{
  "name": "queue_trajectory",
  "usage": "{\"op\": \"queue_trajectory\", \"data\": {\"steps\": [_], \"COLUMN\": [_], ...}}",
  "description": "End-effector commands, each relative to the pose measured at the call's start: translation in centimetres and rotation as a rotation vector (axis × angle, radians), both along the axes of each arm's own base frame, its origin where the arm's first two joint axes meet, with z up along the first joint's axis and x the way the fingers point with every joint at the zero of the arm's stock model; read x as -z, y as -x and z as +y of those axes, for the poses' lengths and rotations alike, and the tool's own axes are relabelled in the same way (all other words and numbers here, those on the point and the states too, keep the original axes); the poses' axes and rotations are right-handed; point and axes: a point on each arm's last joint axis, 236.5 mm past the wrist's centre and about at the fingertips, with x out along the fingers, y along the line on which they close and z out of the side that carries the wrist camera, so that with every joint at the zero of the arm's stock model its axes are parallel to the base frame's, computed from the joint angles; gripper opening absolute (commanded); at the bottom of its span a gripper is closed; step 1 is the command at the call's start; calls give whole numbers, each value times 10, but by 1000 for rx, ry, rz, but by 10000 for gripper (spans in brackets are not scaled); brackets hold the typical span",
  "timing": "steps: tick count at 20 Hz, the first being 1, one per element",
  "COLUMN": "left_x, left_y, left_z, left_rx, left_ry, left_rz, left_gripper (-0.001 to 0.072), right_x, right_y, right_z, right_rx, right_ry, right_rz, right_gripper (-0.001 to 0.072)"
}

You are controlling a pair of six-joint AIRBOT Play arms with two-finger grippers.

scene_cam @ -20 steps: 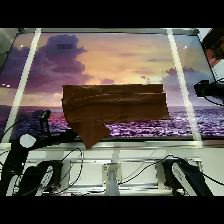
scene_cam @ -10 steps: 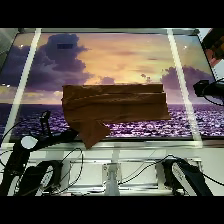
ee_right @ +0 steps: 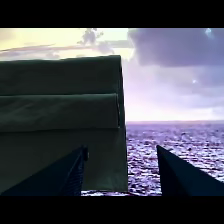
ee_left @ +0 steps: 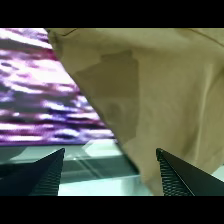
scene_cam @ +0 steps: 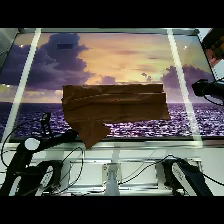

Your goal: Fold the clothes and pants, and hang the long-sleeved shirts on hangers.

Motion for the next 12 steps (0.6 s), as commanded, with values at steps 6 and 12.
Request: {"op": "queue_trajectory", "data": {"steps": [6, 12], "left_x": [31, 28], "left_y": [3, -15], "left_z": [-21, -13], "left_rx": [48, 3], "left_ry": [-13, -32], "left_rz": [70, 8], "left_gripper": [607, 485], "right_x": [0, -1], "right_y": [0, 0], "right_z": [1, 1], "right_rx": [-2, -1], "right_ry": [-3, -3], "right_rz": [0, -3], "right_gripper": [479, 479]}}
